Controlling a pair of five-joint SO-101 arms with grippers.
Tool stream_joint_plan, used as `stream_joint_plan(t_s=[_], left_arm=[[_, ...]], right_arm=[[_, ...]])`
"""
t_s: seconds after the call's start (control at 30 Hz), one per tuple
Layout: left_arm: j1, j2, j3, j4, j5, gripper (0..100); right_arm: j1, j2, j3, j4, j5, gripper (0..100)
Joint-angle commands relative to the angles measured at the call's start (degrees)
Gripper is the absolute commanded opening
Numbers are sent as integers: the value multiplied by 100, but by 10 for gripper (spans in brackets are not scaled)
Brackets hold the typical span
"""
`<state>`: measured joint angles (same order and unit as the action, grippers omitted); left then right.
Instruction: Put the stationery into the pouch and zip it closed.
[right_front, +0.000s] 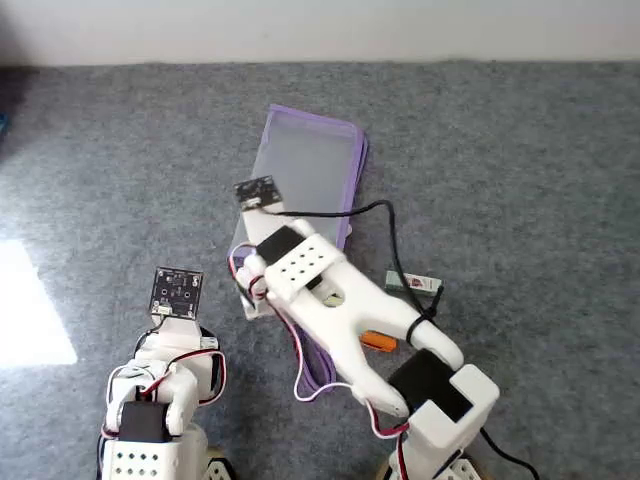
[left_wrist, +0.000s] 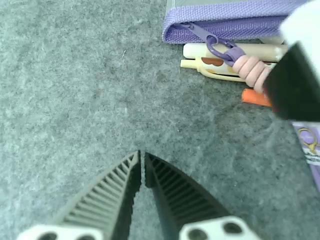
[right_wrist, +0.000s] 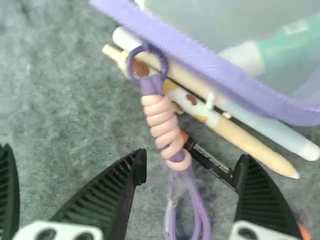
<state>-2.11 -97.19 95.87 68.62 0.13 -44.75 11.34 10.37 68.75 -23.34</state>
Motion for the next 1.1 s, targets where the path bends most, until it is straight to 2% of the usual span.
stream_joint_plan(t_s=[0.0, 0.23, 0.47, 0.87, 0.97, 1.07], left_arm=[[53, 9, -48, -132, -35, 14], [53, 9, -48, -132, -35, 14], [53, 9, -48, -132, -35, 14], [53, 9, -48, -132, -35, 14], [53, 9, -48, -132, -35, 14], [53, 9, -48, -132, -35, 14]], right_arm=[[-84, 127, -88, -101, 53, 288], [-75, 356, -88, -532, 62, 277], [-66, 312, -88, -593, 79, 95], [110, 303, -88, -549, 79, 80], [268, 303, -79, -549, 105, 7], [426, 259, -97, -338, 457, 6]])
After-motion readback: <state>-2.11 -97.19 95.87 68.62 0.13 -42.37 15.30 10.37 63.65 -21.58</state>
